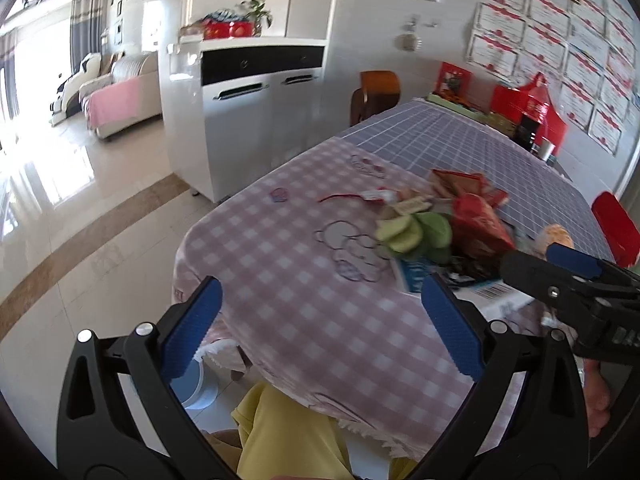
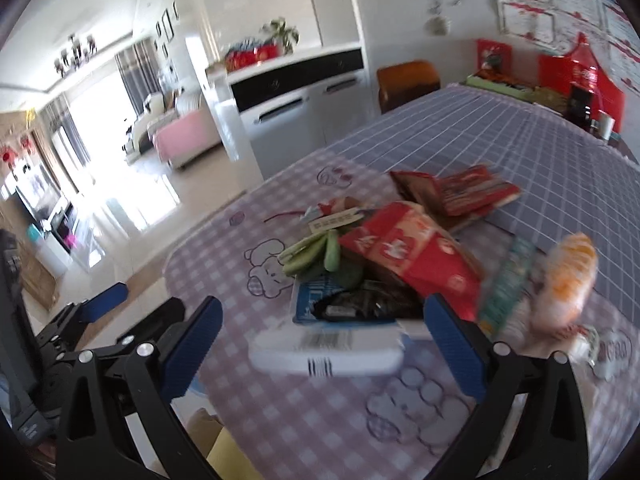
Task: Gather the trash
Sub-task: 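Grasp the green vegetable scrap with the left tool while the right tool grasps the milk carton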
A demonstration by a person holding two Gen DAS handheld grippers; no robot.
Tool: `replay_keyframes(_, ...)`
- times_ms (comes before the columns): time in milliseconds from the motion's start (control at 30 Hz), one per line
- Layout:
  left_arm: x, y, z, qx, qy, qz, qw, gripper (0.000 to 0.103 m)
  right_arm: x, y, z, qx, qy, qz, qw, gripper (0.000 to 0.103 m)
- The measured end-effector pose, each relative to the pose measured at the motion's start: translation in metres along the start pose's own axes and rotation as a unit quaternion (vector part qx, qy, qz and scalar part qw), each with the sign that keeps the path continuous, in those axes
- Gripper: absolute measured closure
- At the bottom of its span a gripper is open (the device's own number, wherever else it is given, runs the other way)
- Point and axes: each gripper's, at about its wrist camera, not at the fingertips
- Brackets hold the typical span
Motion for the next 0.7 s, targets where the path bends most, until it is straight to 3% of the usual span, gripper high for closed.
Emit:
replay_keyframes(133,0.018,0.013,-0.004,-0.007,0.014,0.006,0.9999,0.006,0.032,0.004,0.005,0.0,0.046,-0.02,0.999,0.004)
replay_keyframes(267,0.031,0.021,-0.009,-0.024,0.029,-0.009,0.9993,0.006,0.058,0.001,0.004,-0.014,0.07,-0.095,0.993,0.004)
replay_keyframes(400,0.043,0.026,-0.014,-0.03,0.042,-0.017,0.9985,0.005,0.078,-0.005,-0.004,-0.019,0.093,-0.139,0.986,0.005)
replay_keyframes(500,0.048,0.031,-0.016,-0.032,0.046,-0.011,0.9984,0.005,0.09,-0.008,-0.014,-0.022,0.109,-0.155,0.982,0.013)
replay_keyframes(633,0.056,0.046,-0.02,-0.052,0.059,0.009,0.9969,0.006,0.083,-0.02,-0.017,0.003,0.087,-0.154,0.984,0.031)
replay_keyframes(700,0.058,0.054,-0.022,-0.065,0.065,0.016,0.9956,0.006,0.081,-0.023,-0.016,0.003,0.078,-0.162,0.984,0.033)
Point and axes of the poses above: each gripper's, at about its wrist camera, not at the fingertips, and x roughly the way its jaws point, y to its left, z to its top, and after that the axes turned 5 degrees about -y, right-handed
